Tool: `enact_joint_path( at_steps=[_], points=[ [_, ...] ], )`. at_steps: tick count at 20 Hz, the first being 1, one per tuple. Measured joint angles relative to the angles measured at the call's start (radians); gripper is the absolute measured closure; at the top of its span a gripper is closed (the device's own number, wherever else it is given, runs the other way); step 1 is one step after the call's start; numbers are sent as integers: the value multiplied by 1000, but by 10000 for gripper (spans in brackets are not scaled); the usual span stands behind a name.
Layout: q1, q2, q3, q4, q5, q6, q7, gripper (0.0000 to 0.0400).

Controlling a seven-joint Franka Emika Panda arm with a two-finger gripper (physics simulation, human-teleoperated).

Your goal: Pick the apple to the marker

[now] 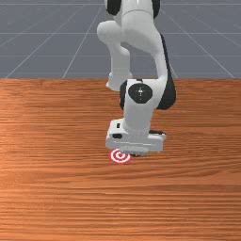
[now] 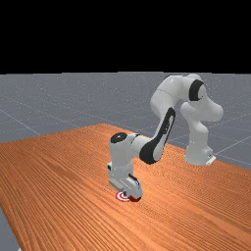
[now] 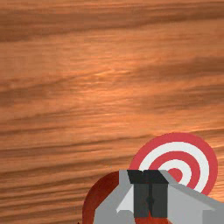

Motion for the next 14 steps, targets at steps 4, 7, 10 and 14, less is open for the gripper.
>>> enact_joint_path(
  at_steps=[4, 7, 10, 14],
  points=[
    [-5, -20, -10, -93, 0, 72, -3, 399],
    [-2, -73, -17, -121, 0, 59, 0, 243],
    [2, -388, -50, -331, -6, 52, 2, 54],
    [6, -439, -46, -474, -4, 150, -3, 7]
  ],
)
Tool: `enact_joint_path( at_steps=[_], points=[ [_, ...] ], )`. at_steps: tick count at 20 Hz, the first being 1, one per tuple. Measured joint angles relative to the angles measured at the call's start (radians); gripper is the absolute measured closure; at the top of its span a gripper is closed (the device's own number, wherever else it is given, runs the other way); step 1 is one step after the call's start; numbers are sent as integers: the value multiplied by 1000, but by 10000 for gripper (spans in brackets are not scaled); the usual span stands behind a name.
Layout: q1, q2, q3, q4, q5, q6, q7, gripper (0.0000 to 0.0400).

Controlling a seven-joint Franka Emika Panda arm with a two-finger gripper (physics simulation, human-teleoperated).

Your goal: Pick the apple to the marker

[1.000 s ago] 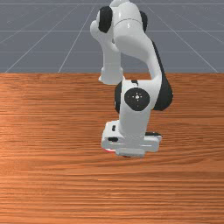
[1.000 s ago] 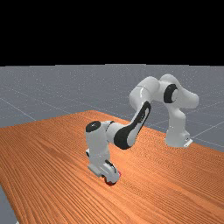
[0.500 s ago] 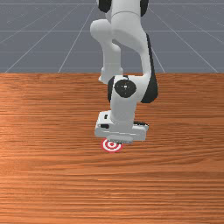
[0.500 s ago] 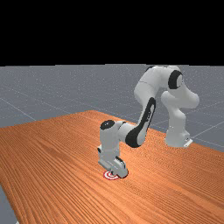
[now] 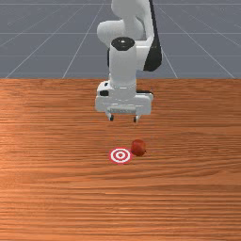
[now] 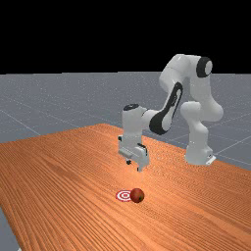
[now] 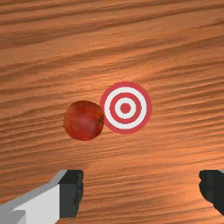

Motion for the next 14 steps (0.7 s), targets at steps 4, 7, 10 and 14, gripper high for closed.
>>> enact_joint_path(
  at_steps=[4, 7, 10, 14],
  points=[
    [48, 132, 44, 12, -12, 44, 16, 1],
    [87, 194, 68, 66, -24, 77, 26, 0],
    [86, 240, 65, 136, -29, 87, 26, 0],
    [72, 271, 49, 158, -35, 99, 29, 0]
  ],
)
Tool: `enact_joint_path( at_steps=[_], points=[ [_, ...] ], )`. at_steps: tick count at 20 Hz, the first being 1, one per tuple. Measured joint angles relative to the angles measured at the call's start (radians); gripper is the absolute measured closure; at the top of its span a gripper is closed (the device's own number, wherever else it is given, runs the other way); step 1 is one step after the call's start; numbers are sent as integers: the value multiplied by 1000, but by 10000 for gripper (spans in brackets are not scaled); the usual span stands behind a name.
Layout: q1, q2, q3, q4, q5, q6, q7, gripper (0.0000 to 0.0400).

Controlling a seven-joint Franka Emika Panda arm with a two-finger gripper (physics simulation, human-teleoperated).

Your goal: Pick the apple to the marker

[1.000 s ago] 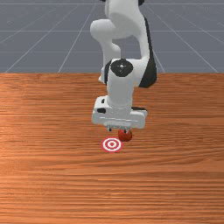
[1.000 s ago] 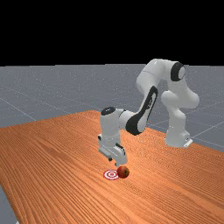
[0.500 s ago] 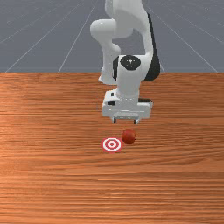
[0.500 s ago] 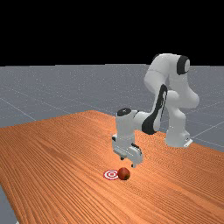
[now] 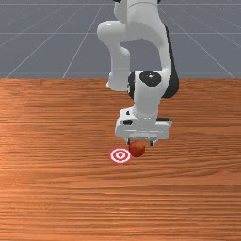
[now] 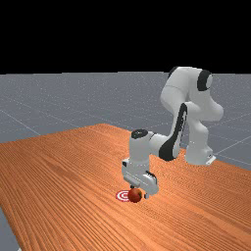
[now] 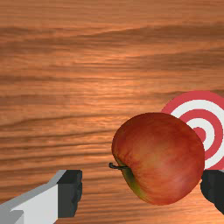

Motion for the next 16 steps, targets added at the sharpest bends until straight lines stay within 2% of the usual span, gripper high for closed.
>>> enact_joint_path(
  at_steps=[6, 7, 11, 12, 13, 14, 16],
  points=[
    [-3, 75, -10, 62, -8, 46, 12, 0],
    [-1, 85, -19, 73, -8, 53, 26, 111],
    [-13, 102, -69, 80, -21, 72, 56, 119],
    [-17, 98, -74, 77, -21, 70, 59, 119],
    [-18, 78, -77, 65, -19, 61, 59, 68],
    [-16, 23, -79, 19, -17, 53, 57, 42],
    [-12, -64, -80, -40, -13, 45, 51, 15]
  ],
)
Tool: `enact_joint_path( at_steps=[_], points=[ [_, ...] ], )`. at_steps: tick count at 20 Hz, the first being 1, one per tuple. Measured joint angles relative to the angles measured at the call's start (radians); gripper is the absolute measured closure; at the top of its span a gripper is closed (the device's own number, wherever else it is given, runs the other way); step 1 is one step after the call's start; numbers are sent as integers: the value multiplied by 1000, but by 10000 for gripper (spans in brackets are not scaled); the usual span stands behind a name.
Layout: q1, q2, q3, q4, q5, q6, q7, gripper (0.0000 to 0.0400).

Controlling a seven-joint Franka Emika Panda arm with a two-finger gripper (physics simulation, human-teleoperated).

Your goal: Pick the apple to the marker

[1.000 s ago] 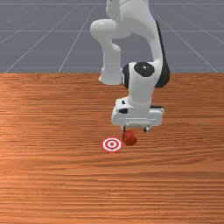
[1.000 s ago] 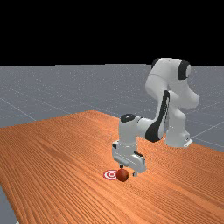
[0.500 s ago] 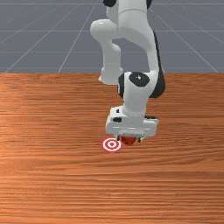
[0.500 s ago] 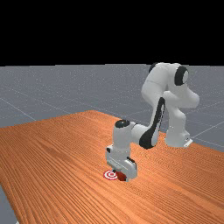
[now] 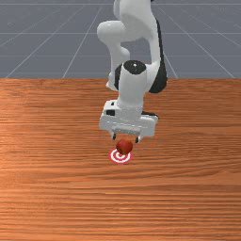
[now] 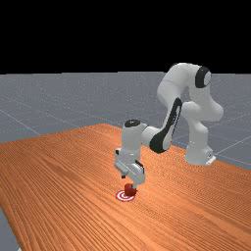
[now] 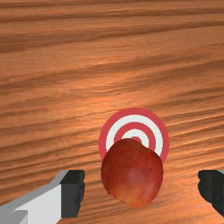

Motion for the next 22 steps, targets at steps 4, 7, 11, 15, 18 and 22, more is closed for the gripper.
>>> enact_joint_path(
  at_steps=[4, 7, 11, 15, 18, 22],
  points=[
    [9, 6, 18, -31, 5, 1, -4, 2],
    [16, 22, 26, -36, -2, 3, -9, 0],
    [23, 16, 28, -56, -17, 24, -3, 0],
    [26, 14, 31, -73, -26, 40, 8, 0],
    [18, 13, 32, -74, -22, 40, 19, 82],
    [22, 72, 6, 14, -46, 61, 45, 129]
  ],
)
